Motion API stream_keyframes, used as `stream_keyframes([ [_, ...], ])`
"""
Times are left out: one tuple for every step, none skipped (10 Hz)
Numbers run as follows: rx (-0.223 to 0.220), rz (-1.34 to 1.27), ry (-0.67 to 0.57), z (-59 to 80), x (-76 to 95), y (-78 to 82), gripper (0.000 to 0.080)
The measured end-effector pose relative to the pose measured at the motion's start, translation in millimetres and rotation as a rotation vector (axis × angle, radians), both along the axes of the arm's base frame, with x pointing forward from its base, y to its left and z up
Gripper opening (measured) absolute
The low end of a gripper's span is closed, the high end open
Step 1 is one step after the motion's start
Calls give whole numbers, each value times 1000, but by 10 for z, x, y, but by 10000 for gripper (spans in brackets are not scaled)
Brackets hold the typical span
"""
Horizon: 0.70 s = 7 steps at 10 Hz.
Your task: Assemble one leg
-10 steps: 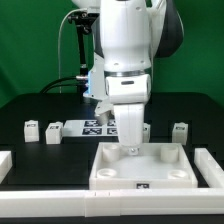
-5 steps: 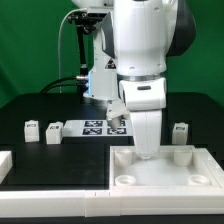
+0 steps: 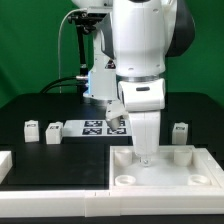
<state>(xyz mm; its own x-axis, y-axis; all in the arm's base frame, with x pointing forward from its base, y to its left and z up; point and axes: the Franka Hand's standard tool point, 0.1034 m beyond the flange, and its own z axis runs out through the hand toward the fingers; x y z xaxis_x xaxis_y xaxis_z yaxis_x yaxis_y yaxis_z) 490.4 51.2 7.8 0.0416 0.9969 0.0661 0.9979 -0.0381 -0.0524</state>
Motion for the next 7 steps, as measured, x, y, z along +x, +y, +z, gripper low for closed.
stream_keyframes([
  [0, 0, 0, 0, 0, -1, 620],
  [0, 0, 0, 0, -1, -2, 645],
  [0, 0, 0, -1, -1, -2, 648],
  [0, -1, 0, -1, -1, -3, 648],
  [0, -1, 0, -1, -1, -4, 649],
  [0, -1, 0, -1, -1, -5, 649],
  [0, -2, 1, -3, -8, -11, 649],
])
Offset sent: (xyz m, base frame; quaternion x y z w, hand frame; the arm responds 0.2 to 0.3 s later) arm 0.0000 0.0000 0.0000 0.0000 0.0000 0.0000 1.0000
